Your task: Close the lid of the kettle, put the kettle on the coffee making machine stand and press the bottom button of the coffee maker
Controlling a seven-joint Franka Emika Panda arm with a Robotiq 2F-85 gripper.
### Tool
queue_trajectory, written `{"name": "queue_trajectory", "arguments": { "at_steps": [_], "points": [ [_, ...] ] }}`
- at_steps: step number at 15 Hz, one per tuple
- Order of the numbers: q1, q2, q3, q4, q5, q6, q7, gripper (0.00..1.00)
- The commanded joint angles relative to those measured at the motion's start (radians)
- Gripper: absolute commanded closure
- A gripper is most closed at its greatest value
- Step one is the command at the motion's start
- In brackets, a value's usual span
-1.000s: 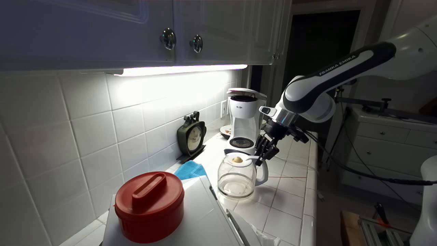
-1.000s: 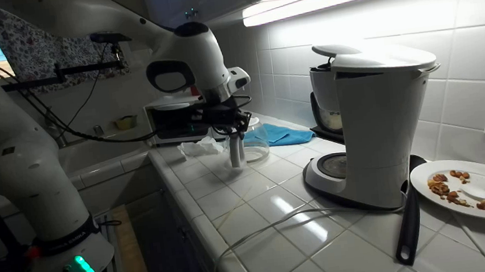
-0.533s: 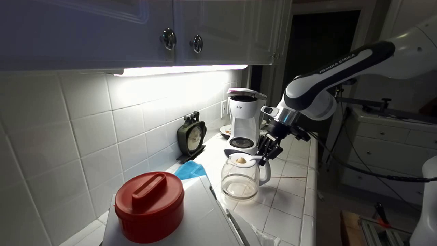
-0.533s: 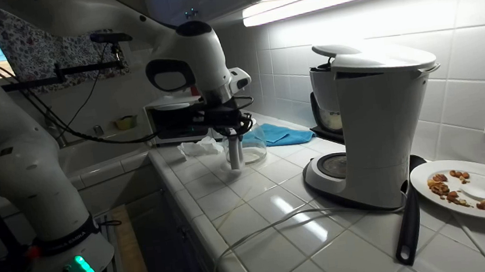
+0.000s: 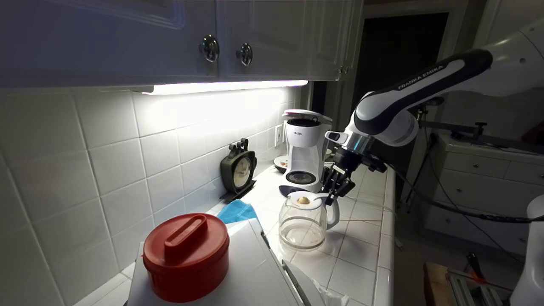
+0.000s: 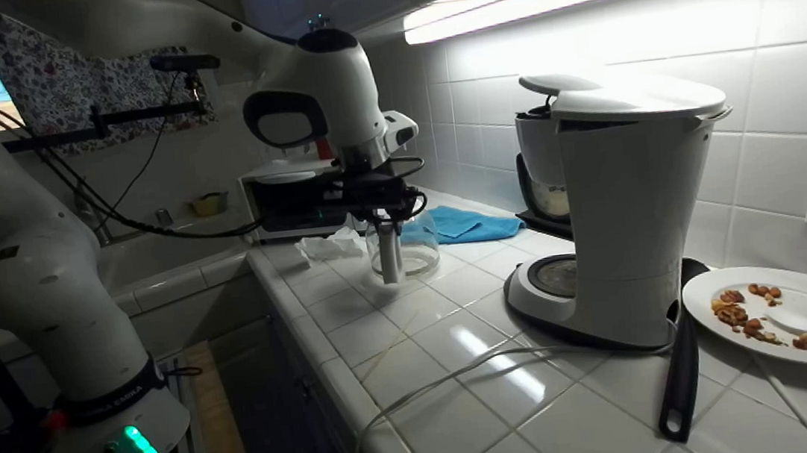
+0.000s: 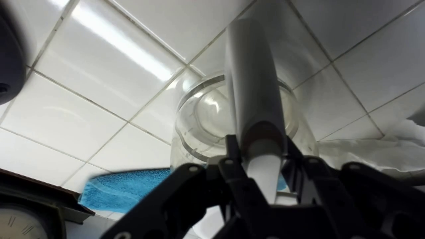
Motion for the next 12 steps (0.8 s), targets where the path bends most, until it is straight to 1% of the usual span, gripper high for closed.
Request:
{"name": "queue_trajectory", "arguments": {
  "at_steps": [1, 2, 3, 4, 6, 8, 10, 12],
  "points": [
    [-0.018, 0.001, 0.018, 0.001, 0.004, -0.003, -0.002, 0.89],
    [-0.01, -0.002, 0.012, 0.004, 0.016, -0.015, -0.044, 0.89],
    [-0.009, -0.001, 0.01, 0.008, -0.001, -0.032, -0.085, 0.89],
    [-0.008, -0.003, 0.01, 0.007, -0.003, -0.024, -0.117, 0.89],
    [-0.006, 0.0, 0.002, 0.018, 0.007, -0.051, -0.203, 0.9],
    [-0.005, 0.009, -0.011, 0.037, 0.025, -0.093, -0.311, 0.9],
    [-0.009, 0.023, -0.028, 0.059, 0.047, -0.162, -0.418, 0.9],
    [-0.024, 0.042, -0.037, 0.078, 0.043, -0.225, -0.487, 0.9]
  ]
}}
